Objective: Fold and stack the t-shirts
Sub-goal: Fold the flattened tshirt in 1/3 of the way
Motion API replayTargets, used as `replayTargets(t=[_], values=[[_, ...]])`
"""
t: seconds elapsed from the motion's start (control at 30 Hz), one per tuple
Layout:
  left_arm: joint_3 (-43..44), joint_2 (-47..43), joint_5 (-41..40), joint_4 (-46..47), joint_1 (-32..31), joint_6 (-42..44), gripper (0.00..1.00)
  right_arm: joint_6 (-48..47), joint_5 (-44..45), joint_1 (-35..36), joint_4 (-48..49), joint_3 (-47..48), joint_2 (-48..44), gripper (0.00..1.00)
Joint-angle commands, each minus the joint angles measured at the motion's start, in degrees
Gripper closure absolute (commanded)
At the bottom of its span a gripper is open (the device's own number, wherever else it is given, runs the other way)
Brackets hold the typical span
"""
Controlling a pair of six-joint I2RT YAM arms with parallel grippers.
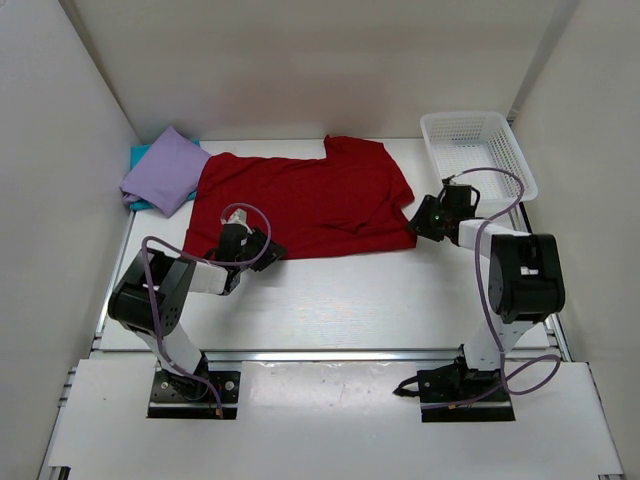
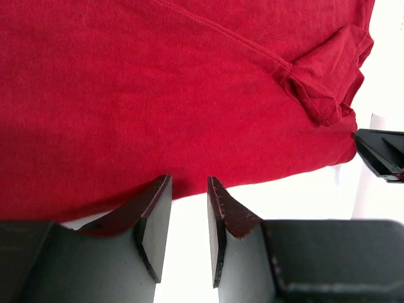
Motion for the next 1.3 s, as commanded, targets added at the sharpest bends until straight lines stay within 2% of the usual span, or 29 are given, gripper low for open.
replayTargets(t=[0.0,0.03,0.07,0.13,0.17,0.23,0.4,0.53,0.63,0.77,0.97,1.07,1.13,1.2,1.27], values=[[-0.7,-3.9,-0.7,-1.9,-0.9,0.4,0.60,-1.4,5.0,1.3,-0.5,1.1,-6.6,0.63],[-0.4,-5.1,-0.2,-2.0,-1.6,0.4,0.60,-1.4,7.8,2.6,-0.5,0.6,-9.3,0.64],[-0.3,-5.1,-1.0,-2.5,-1.8,0.4,0.59,-0.9,9.3,4.2,-0.6,-0.7,-10.4,0.69],[2.1,-5.5,-2.3,-3.5,-3.7,1.0,0.59,-0.8,11.0,5.8,-0.5,-2.5,-13.5,0.81],[3.6,-4.5,-2.4,-4.2,-4.2,1.5,0.59,-1.0,11.0,7.1,0.1,-2.9,-13.8,0.89],[5.9,-2.6,-2.3,-5.1,-5.0,2.1,0.58,-1.2,9.2,8.5,0.8,-3.3,-12.6,1.00],[9.6,3.5,-1.4,-5.8,-5.2,1.3,0.60,-3.2,6.6,11.7,-1.8,2.1,-3.7,1.00],[8.3,7.7,3.6,-3.0,-3.4,-1.6,0.60,-1.7,6.7,11.2,-2.0,0.7,0.3,1.00],[6.2,8.8,5.6,-1.7,-4.4,-2.4,0.60,0.1,7.4,10.1,-4.6,-3.6,-1.5,1.00],[0.2,6.9,6.9,-0.1,-6.2,-4.0,0.61,2.1,8.5,8.6,-2.5,-14.1,-10.3,1.00],[-15.3,-8.9,2.1,-0.9,-13.0,-7.7,0.60,6.3,5.8,6.0,-2.5,-34.0,-28.3,1.00],[-21.6,-19.6,-1.0,-3.8,-15.3,-10.7,0.58,7.5,7.3,7.4,-5.5,-37.8,-38.0,1.00],[-24.2,-29.9,-3.5,-9.0,-17.2,-11.8,0.54,8.4,11.2,11.5,-8.5,-37.6,-43.1,1.00],[-24.3,-37.3,-4.9,-12.6,-15.9,-10.5,0.47,8.2,12.6,13.1,-10.5,-35.1,-46.9,0.93],[-22.8,-44.0,-4.6,-18.1,-11.6,-7.6,0.42,6.6,12.9,13.5,-11.5,-31.8,-48.7,0.78]])
